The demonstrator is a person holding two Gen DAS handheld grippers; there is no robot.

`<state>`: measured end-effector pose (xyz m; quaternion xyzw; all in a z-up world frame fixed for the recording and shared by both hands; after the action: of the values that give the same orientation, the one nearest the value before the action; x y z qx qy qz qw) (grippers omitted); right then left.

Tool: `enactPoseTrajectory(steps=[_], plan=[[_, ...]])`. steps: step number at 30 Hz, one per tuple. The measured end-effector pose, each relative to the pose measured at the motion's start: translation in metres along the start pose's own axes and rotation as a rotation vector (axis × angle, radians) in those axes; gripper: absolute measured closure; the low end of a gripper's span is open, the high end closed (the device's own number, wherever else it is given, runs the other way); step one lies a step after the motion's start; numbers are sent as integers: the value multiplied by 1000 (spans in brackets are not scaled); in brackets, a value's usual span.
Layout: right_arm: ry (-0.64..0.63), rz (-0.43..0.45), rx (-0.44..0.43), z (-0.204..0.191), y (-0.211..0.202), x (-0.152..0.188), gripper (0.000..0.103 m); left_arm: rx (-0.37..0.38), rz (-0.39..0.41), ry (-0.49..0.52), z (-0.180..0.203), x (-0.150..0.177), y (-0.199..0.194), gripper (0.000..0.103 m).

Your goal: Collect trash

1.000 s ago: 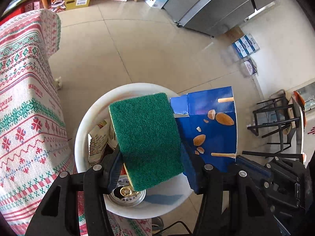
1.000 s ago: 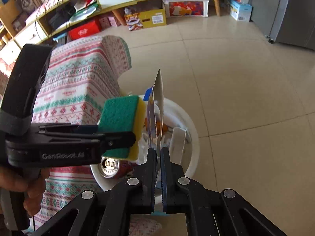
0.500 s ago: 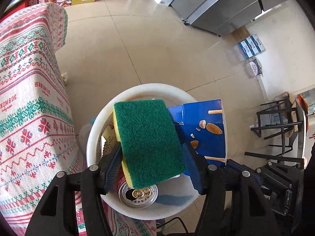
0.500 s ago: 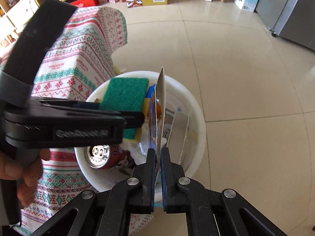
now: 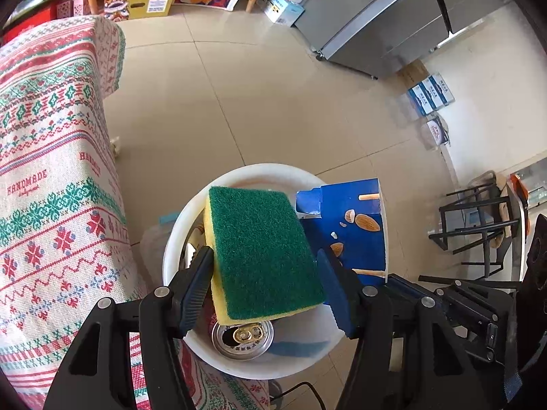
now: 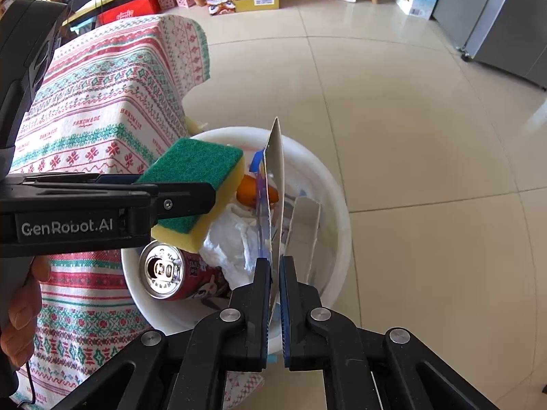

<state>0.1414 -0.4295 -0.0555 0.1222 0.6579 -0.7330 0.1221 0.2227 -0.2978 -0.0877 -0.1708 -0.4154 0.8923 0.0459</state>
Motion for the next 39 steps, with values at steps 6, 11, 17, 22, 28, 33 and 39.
enactPoseTrajectory(steps=[6, 11, 17, 22, 28, 33, 39], plan=[[8, 9, -18, 1, -2, -1, 99, -21, 10, 42, -3, 5, -2, 33], [79, -21, -129, 8, 3, -1, 99, -19, 30, 55, -2, 5, -8, 53], [191, -83, -192, 15, 22, -2, 98, -32, -9, 73, 0, 12, 6, 59], [89, -9, 0, 6, 5, -6, 98, -35, -28, 73, 1, 14, 14, 60], [14, -73, 32, -13, 26, -6, 97, -7, -12, 49, -4, 11, -2, 59], [-35, -141, 3, -36, 49, -2, 91, -25, 22, 49, -4, 17, -30, 57], [84, -41, -149, -12, 6, -9, 60, -65, 78, 67, -1, 33, -68, 53]])
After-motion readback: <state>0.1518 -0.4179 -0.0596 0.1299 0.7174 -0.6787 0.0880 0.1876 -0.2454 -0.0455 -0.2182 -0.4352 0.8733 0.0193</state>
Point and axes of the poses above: each gripper's, at about its wrist camera, not at the fingertips, and y roughly the way its jaws point, z to its right, x to its underside, the point moved 2 cm from there along y, roughly the way its jaws point, and after that the axes turned 9 degrees about x, right-handed, at the moved point
